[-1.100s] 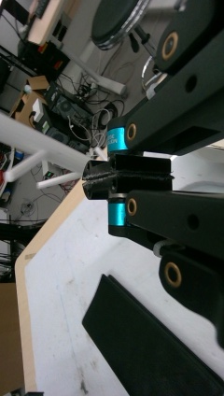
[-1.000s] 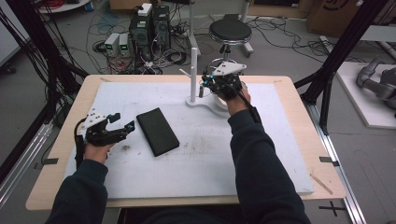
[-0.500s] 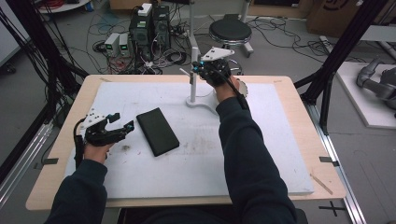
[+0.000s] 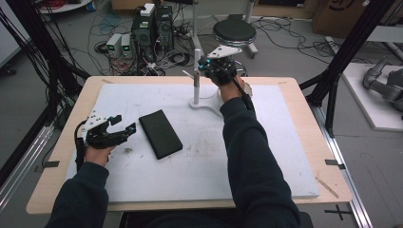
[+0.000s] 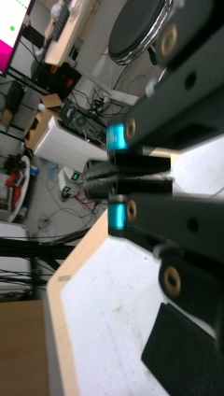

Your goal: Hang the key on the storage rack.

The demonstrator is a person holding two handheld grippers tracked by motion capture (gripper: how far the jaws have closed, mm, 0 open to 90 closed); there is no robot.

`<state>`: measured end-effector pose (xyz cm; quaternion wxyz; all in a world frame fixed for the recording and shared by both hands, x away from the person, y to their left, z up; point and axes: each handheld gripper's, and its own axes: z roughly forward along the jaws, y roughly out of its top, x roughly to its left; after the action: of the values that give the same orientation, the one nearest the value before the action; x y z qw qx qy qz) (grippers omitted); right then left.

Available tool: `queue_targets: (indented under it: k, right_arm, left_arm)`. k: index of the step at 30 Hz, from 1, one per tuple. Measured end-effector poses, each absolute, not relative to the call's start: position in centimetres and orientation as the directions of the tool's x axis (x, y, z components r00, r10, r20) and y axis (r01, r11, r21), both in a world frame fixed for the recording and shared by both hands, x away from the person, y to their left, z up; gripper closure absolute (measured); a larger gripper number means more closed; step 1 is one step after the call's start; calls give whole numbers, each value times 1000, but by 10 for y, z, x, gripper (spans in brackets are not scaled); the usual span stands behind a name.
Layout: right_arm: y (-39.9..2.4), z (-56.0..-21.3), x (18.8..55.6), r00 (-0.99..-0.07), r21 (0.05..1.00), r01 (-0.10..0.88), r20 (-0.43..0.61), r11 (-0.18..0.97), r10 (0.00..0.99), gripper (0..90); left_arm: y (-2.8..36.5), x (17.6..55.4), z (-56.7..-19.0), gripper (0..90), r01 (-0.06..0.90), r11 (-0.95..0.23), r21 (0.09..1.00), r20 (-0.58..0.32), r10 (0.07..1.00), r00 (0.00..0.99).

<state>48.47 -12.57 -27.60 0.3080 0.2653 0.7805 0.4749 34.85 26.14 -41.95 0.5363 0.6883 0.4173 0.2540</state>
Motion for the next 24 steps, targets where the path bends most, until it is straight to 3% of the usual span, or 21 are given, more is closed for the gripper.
queue_targets:
  k: [3, 5, 10, 15, 24]
  right_arm:
    - [-142, -272, 475, -666, 900, 122, -238, 418, 707, 817]
    - [-158, -272, 466, -664, 906, 151, -203, 395, 720, 685]
    - [-201, -280, 444, -664, 896, 210, -163, 392, 729, 499]
    - [-248, -305, 418, -616, 867, 332, -99, 371, 782, 262]
    - [-311, -375, 371, -551, 855, 434, 3, 284, 835, 219]
  left_arm:
    - [262, 348, -419, 277, 302, -79, 950, -96, 846, 524]
    - [263, 348, -419, 277, 303, -75, 950, -100, 846, 524]
    - [262, 349, -419, 277, 301, -65, 951, -109, 843, 526]
    - [262, 348, -418, 276, 293, -56, 954, -112, 843, 526]
    - [260, 349, -418, 266, 301, -49, 952, -122, 843, 524]
